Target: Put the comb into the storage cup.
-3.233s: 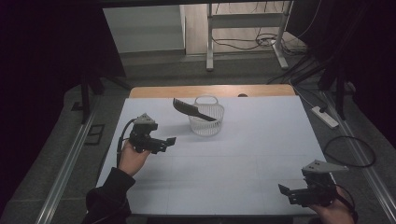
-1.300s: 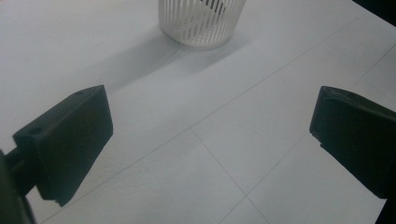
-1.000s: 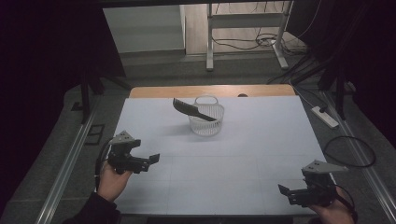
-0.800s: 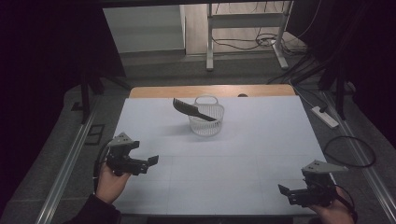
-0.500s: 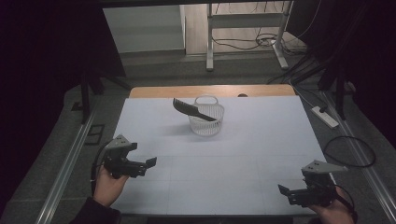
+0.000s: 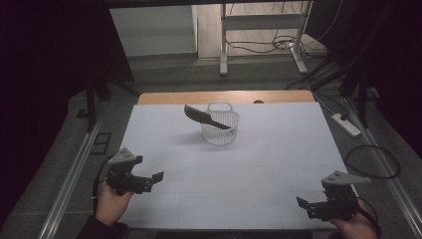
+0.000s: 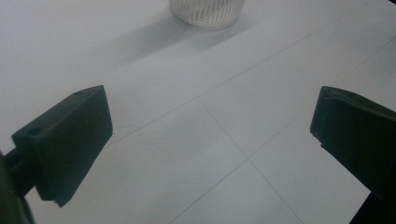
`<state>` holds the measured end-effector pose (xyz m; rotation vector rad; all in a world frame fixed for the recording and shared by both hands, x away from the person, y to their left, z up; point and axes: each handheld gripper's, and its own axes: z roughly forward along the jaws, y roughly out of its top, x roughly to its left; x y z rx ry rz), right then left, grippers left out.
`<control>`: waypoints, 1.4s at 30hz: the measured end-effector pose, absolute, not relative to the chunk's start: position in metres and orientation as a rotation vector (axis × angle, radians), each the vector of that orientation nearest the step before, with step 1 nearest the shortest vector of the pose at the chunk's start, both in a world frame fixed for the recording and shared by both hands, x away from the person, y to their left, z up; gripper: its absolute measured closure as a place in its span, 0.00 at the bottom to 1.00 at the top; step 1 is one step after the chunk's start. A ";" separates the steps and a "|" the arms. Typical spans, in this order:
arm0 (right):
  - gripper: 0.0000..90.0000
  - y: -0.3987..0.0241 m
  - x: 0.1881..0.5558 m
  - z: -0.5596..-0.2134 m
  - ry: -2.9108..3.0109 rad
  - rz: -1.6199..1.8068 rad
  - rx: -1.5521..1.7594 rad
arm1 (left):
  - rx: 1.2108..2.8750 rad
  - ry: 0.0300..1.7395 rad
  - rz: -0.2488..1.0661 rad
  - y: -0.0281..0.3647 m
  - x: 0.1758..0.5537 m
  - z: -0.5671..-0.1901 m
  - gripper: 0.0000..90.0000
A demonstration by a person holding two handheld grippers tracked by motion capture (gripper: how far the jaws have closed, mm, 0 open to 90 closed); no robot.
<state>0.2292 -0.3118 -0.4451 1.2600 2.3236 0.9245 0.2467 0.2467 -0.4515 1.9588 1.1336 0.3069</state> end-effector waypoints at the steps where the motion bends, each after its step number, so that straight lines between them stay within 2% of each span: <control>1: 0.00 -0.312 0.229 -0.445 2.323 0.924 1.261 | 1.955 1.137 0.308 0.247 0.246 -0.452 0.00; 42: 0.00 -0.313 0.230 -0.445 2.309 0.925 1.279 | 1.993 1.198 0.361 0.263 0.205 -0.456 0.00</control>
